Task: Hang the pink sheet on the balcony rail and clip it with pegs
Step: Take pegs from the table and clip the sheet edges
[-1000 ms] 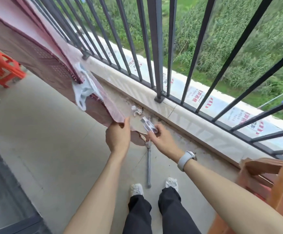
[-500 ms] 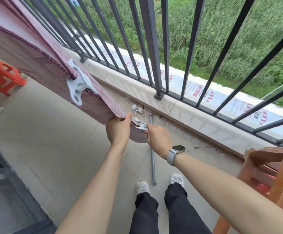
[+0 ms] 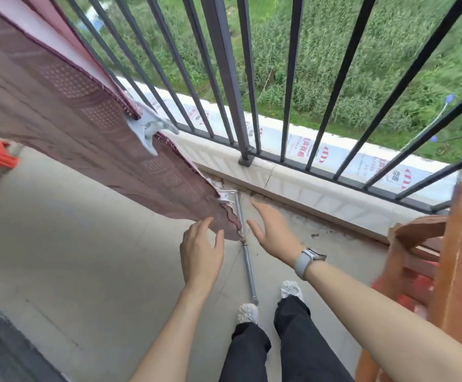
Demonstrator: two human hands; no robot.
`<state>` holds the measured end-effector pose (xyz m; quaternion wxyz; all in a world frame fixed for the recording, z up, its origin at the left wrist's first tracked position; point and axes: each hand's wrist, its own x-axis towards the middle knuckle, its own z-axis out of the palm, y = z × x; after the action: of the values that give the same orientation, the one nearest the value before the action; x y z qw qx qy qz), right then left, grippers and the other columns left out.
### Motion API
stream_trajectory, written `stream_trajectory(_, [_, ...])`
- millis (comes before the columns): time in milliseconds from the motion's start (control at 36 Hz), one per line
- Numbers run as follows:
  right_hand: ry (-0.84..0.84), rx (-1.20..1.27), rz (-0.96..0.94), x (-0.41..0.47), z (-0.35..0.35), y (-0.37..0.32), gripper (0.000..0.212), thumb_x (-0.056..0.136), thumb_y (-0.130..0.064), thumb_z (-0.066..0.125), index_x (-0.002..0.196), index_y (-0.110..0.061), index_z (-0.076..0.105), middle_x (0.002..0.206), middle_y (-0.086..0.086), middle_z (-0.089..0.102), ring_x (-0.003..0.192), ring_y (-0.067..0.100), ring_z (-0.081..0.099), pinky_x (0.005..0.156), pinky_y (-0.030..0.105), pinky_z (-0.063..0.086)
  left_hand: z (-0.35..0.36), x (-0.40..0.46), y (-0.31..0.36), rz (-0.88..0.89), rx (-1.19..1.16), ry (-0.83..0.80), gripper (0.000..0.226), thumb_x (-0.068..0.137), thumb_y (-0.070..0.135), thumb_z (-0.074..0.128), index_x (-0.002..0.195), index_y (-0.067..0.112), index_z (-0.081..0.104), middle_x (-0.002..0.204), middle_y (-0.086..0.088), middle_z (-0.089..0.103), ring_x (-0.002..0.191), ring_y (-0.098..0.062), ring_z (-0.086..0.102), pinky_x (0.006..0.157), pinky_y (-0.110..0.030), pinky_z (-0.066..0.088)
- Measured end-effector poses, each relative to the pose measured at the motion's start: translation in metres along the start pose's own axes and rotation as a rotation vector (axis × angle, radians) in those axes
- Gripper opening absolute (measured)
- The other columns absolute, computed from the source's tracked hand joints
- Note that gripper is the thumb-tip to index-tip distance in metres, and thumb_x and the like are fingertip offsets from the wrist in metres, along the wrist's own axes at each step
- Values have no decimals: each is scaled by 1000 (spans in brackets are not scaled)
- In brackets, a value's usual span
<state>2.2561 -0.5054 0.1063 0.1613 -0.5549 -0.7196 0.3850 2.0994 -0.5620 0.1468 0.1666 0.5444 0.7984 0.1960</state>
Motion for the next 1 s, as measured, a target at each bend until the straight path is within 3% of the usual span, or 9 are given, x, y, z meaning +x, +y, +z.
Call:
stream_trajectory(111, [160, -40, 140, -59, 11, 20, 40, 93, -22, 44, 129, -6, 45, 130, 13, 52, 121, 29, 47, 102, 35, 34, 20, -34, -9, 169, 77, -161, 33, 82, 17, 64, 114, 11, 60, 113, -7, 63, 108, -30, 54, 89, -40, 42])
stream_trajectory(250, [378, 16, 385, -154, 27, 40, 55, 86, -37, 23, 119, -6, 54, 118, 11, 59, 107, 29, 55, 93, 38, 44, 52, -76, -1, 425, 113, -392, 35, 78, 17, 66, 112, 11, 61, 112, -8, 62, 108, -31, 55, 86, -41, 45])
stream_trajectory(361, [559, 41, 590, -228, 30, 47, 39, 87, -19, 35, 116, -4, 56, 114, 13, 59, 108, 29, 51, 95, 23, 32, 77, -111, 23, 567, 128, -556, 38, 85, 24, 57, 122, 16, 55, 120, -3, 57, 116, -25, 48, 93, -38, 38])
stream_trajectory(444, [717, -10, 797, -303, 36, 59, 33, 86, -11, 40, 112, -8, 58, 112, 9, 60, 109, 27, 51, 98, 33, 36, 94, -162, 48, 754, 127, -725, 40, 86, 25, 56, 125, 16, 52, 123, -3, 55, 117, -26, 48, 94, -40, 38])
stream_trajectory(500, [830, -89, 932, -354, 40, 65, 31, 83, -10, 42, 108, -8, 60, 109, 9, 61, 104, 29, 53, 91, 40, 42, 104, -198, 65, 927, 156, -826, 41, 88, 26, 53, 128, 16, 48, 127, -4, 52, 118, -26, 46, 95, -40, 38])
stream_trajectory(639, [1035, -228, 1319, -440, 39, 82, 32, 82, -8, 58, 113, -7, 58, 114, 17, 55, 107, 37, 50, 89, 46, 42, 118, -269, 91, 1168, 252, -1069, 52, 93, 31, 42, 142, 24, 25, 152, -3, 21, 139, -23, 18, 109, -43, 22])
stream_trajectory(778, [1304, 73, 1729, -501, 35, 111, 53, 83, -24, 60, 130, -8, 41, 133, 21, 37, 119, 42, 38, 96, 51, 36, 136, -312, 91, 1371, 422, -1186, 60, 94, 33, 40, 146, 28, 10, 157, -2, -2, 143, -24, -6, 113, -50, 15])
stream_trajectory(861, [1237, 280, 1757, -518, 38, 125, 60, 85, -28, 59, 136, -8, 33, 135, 22, 31, 117, 44, 38, 98, 48, 34, 142, -318, 85, 1403, 549, -1204, 62, 94, 34, 39, 146, 29, 5, 156, -1, -14, 141, -23, -18, 115, -51, 9])
stream_trajectory(1000, [1195, 369, 1633, -519, 37, 128, 37, 88, -11, 50, 125, -4, 43, 124, 24, 42, 109, 40, 46, 90, 38, 37, 140, -314, 87, 1375, 549, -1240, 57, 95, 28, 37, 146, 28, 12, 156, 1, -13, 142, -19, -18, 114, -51, 8])
